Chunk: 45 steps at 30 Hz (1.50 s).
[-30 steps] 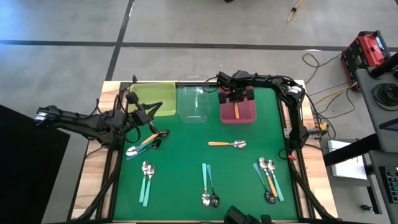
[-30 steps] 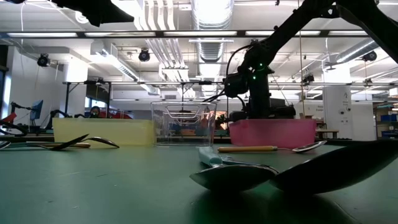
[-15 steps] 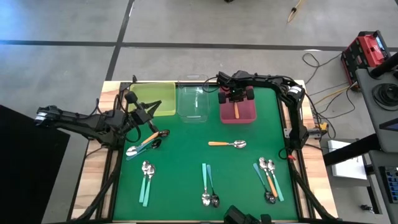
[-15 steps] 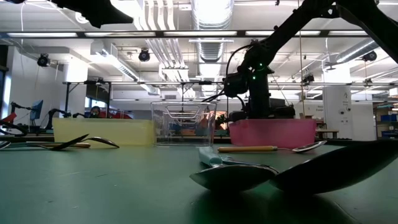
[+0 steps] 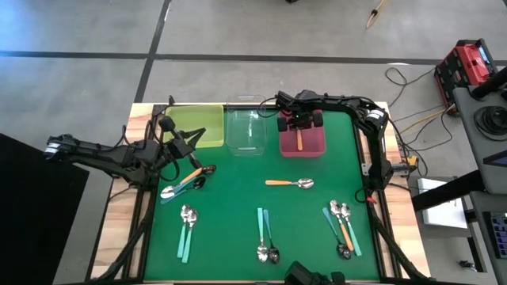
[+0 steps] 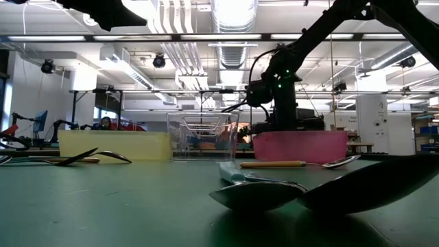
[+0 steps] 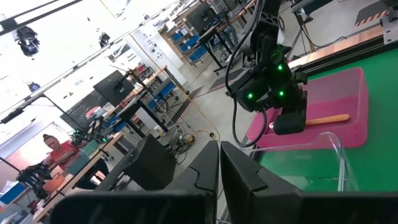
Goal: Sort silverware by color (type)
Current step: Put the yellow spoon into the red bin, then put the blue spoon into the yellow bin
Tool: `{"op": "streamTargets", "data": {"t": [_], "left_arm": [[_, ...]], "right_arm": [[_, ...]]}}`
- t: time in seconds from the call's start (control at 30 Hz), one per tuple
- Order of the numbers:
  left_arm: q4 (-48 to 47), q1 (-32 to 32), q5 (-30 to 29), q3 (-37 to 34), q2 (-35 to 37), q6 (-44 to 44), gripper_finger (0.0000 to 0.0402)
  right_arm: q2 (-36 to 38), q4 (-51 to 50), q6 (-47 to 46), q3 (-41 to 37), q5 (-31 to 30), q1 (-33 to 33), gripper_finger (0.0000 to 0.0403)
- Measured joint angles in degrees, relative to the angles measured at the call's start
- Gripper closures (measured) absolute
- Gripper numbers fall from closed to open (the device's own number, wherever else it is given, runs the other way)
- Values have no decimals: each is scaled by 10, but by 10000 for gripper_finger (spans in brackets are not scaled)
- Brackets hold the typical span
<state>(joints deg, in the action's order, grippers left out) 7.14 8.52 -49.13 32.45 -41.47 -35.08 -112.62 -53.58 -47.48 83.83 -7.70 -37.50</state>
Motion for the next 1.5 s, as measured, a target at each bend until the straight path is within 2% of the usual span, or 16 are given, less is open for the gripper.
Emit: {"op": "streamTargets", "data": {"t": [0.27, 0.63, 0.77, 0.87, 1.0, 1.1, 1.3, 1.37, 1.5], "left_arm": [[1, 0, 0, 0, 0, 0, 401], [2, 0, 0, 0, 0, 0, 401], [2, 0, 1, 0, 0, 17, 401], [1, 0, 1, 0, 0, 43, 401], [-12, 0, 10, 0, 0, 129, 401], [-40, 0, 72, 0, 0, 234, 401], [-56, 5, 283, -3, -28, 446, 401], [-57, 8, 324, -4, -41, 507, 401], [-81, 9, 370, -4, -73, 634, 401]], "right_arm": [[10, -1, 6, 0, 4, 0, 247], [108, -11, 41, 0, 19, 24, 250], [159, -14, 74, 0, 3, 71, 252], [198, 0, 108, -6, -59, 130, 253], [254, 56, 171, -37, -84, 213, 260], [304, 148, 215, -88, -84, 271, 266], [405, 362, 310, -233, -82, 376, 271], [431, 419, 342, -279, -82, 404, 271], [455, 512, 381, -351, -83, 443, 277]]}}
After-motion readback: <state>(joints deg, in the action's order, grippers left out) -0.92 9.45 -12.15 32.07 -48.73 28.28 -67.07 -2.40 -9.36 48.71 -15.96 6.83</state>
